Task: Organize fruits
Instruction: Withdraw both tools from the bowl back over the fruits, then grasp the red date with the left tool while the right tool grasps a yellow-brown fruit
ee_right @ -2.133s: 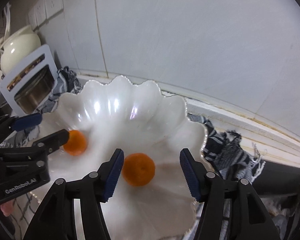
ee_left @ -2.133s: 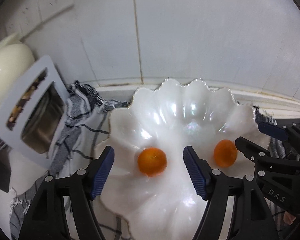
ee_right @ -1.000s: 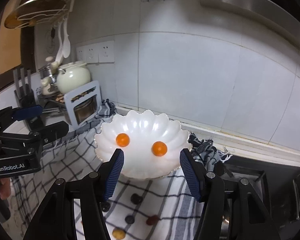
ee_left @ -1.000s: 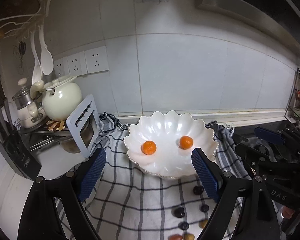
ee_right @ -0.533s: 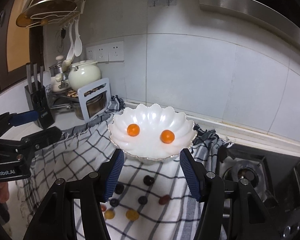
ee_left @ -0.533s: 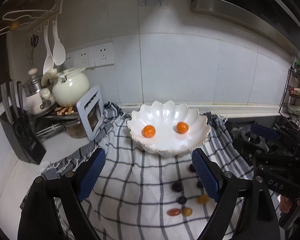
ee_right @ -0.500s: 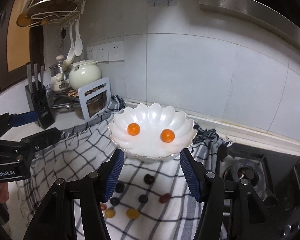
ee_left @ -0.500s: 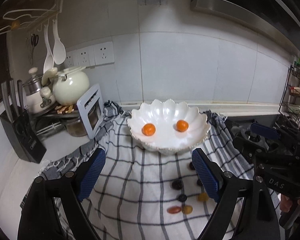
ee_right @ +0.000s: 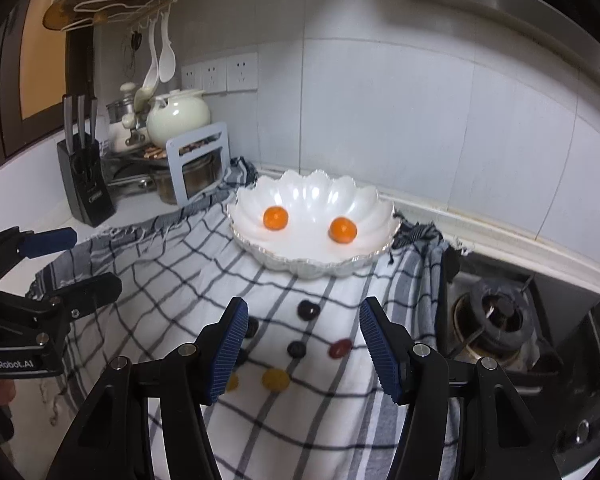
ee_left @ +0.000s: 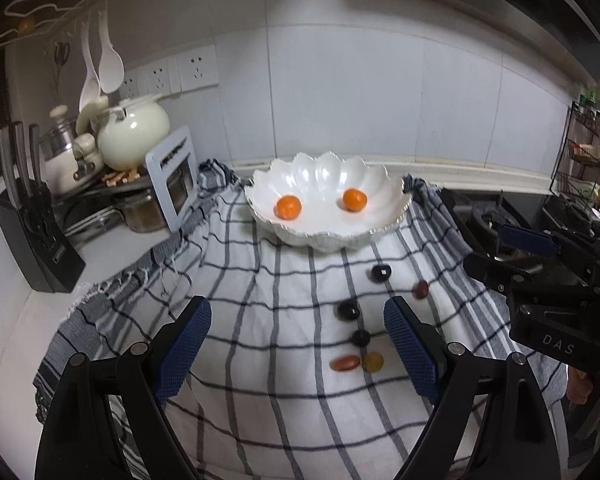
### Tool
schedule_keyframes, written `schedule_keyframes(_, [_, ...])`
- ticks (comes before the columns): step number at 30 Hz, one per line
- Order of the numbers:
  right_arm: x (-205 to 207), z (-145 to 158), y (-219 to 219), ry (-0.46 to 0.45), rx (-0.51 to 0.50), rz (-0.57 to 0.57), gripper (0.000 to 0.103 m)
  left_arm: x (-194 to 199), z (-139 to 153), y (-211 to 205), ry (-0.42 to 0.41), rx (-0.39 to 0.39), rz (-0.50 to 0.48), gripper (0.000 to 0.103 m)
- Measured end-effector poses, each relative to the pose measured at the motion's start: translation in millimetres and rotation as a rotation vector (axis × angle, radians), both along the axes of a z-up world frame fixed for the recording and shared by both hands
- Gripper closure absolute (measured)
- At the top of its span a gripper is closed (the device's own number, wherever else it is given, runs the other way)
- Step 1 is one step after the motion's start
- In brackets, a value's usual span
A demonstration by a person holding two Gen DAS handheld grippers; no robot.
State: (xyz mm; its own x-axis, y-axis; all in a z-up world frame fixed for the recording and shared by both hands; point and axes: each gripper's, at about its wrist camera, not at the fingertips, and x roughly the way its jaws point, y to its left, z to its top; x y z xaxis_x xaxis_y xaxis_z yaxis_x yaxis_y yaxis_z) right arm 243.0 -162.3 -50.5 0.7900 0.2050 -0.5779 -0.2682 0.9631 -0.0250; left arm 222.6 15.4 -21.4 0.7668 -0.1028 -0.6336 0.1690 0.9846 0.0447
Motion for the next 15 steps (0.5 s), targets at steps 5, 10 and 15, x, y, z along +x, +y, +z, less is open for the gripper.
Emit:
schedule_keyframes(5, [-4.1,-15.3,3.1,0.033,-0.007,0.003,0.043,-1.8,-15.7,-0.3,0.027,0.015,-0.02,0.014])
schedule_keyframes(10, [-4.4,-31.4,8.5,0.079,-0.028,0.015,0.043,-3.3,-31.5,-4.5,0.049,0.049,-0.064,0.015])
schedule_keyframes(15, [-4.4,-46.0,10.3,0.12,-0.024,0.01,0.044,-3.4,-48.8,-8.2,0.084,0.055,-0.101,0.018])
